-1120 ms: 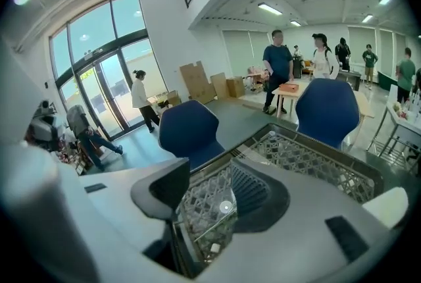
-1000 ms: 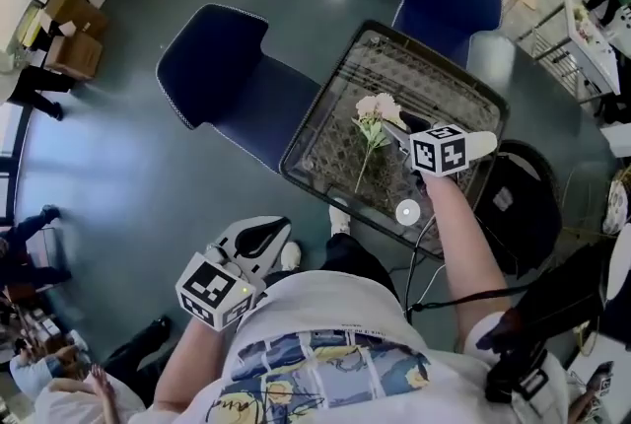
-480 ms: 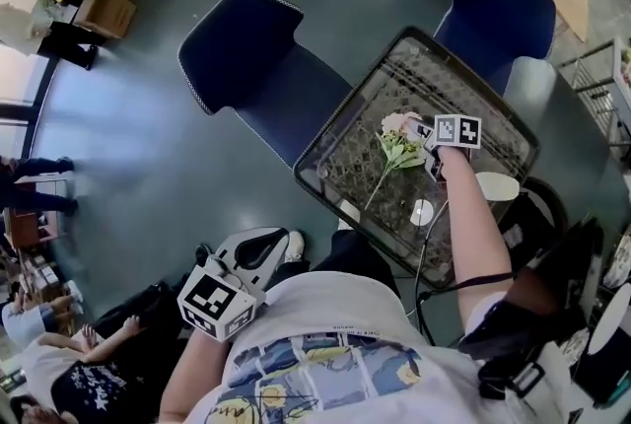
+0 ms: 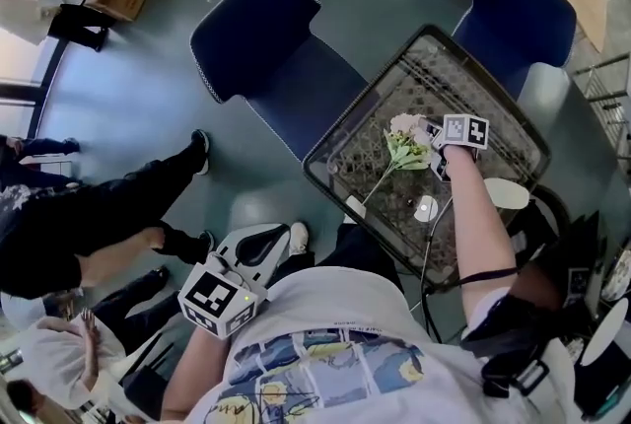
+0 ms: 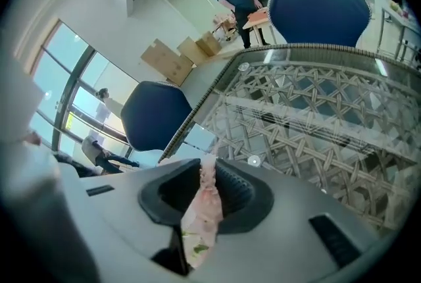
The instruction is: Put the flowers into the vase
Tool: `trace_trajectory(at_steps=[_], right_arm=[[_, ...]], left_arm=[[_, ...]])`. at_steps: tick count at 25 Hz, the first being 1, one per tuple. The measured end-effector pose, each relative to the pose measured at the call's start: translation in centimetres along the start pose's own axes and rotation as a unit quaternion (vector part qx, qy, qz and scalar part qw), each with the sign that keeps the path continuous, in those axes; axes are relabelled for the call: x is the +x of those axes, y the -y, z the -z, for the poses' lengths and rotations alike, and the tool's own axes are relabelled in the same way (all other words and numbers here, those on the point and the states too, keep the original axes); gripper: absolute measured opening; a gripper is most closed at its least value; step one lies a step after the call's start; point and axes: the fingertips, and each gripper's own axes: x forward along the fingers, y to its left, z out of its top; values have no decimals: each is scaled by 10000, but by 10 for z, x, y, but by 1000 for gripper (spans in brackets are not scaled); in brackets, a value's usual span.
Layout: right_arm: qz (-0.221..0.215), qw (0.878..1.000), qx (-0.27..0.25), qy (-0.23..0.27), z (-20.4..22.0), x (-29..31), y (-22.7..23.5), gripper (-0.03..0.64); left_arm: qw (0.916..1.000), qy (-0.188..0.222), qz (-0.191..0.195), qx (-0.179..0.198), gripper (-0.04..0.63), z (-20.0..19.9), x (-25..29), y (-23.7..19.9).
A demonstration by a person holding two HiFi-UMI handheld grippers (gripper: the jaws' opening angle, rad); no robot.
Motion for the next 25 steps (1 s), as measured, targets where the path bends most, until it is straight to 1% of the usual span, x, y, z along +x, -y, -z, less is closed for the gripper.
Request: trace_trajectory(at_steps=[4,7,10,13,15,18,21,25], right_arm=[[101,9993,-298,206,-7,-14,-13,55],[223,9967,-638,458,-11,-29,-28,49],[365,9898,-1072,860,-19,-54,-49,46],[611,9798,-1453,1229,-21,-83,-69,44],[797,9713,-1649,1520,-24,-107,-82,44],[1083,9554,-1898,1987,-31,-148,-92,44],[1430,9356,-2060,2484,-36,-196,-102,43],[1869,9065,-2247,3046,-31,-261,-125,42]], left_arm=[[9998,93,109,154,9,-7,-1,-1],[9992,154,211,299,11,-8,-5,-2],[9980,217,359,481,9,-7,-10,-4],[9958,262,572,666,9,-4,-19,-4],[9936,279,745,800,9,-1,-22,-3],[9896,331,1001,975,9,1,-21,5],[9849,387,1290,1083,9,1,-20,11],[9753,390,1745,1294,9,8,-26,22]])
